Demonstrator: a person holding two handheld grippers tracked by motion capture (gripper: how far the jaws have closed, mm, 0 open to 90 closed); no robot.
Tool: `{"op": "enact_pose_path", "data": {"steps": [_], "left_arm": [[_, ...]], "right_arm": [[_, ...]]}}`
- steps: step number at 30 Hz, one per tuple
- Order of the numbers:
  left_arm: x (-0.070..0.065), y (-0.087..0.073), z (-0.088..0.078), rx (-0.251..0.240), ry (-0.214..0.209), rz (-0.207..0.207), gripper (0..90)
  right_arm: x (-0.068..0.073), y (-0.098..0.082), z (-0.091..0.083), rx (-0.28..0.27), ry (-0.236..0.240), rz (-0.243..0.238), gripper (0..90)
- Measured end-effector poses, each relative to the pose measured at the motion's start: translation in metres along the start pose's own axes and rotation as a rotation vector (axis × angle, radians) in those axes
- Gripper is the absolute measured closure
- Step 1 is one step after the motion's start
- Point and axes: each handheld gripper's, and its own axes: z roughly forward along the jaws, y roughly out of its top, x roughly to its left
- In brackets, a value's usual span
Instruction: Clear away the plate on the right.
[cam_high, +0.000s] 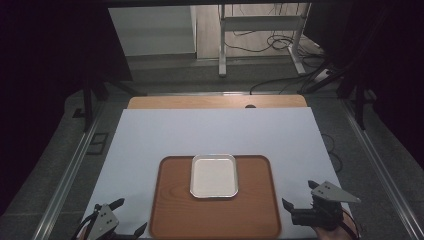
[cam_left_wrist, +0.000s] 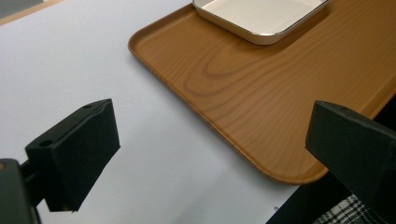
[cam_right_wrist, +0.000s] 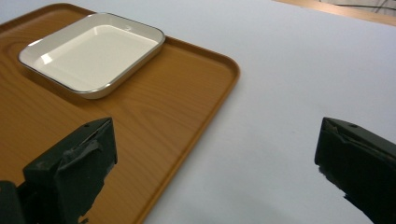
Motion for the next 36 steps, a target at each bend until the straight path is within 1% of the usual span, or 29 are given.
{"op": "enact_pose_path", "data": {"steps": [7, 17, 24, 31, 34, 36], "left_arm": [[0.0, 0.0, 0.0, 0.0, -0.001, 0.001, 2.7], [0.0, 0.0, 0.0, 0.001, -0.001, 0.001, 2.7], [0.0, 0.0, 0.0, 0.001, -0.002, 0.003, 2.7], [-0.001, 0.0, 0.0, 0.0, -0.001, 0.001, 2.8], [-0.001, 0.0, 0.0, 0.0, -0.001, 0.002, 2.8], [-0.001, 0.0, 0.0, 0.0, -0.001, 0.003, 2.8]], "right_arm": [[-0.008, -0.007, -0.004, 0.014, -0.035, 0.002, 0.0], [-0.021, -0.018, -0.011, 0.023, -0.062, 0.037, 0.0], [-0.028, -0.024, -0.013, 0.021, -0.071, 0.074, 0.0], [-0.034, -0.032, -0.013, 0.024, -0.073, 0.125, 0.0], [-0.035, -0.033, -0.012, 0.026, -0.068, 0.134, 0.0], [-0.035, -0.034, -0.011, 0.038, -0.066, 0.137, 0.0]]}}
